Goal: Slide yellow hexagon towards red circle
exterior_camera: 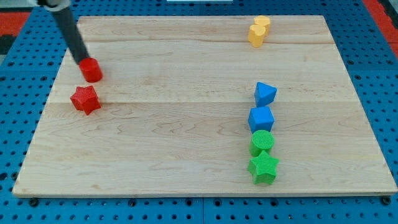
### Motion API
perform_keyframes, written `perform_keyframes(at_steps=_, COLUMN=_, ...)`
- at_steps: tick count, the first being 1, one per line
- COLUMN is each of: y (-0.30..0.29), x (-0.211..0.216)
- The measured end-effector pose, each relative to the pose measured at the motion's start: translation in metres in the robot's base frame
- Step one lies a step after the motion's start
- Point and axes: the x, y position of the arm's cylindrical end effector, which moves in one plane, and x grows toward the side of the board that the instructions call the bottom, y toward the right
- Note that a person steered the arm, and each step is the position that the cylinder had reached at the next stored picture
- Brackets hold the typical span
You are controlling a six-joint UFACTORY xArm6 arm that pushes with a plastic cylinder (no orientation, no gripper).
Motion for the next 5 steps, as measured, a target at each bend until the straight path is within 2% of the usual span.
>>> perform_keyframes(at_steps=2, y=0.053, x=-0.012)
perform_keyframes(at_steps=5, y=0.354, x=-0.036)
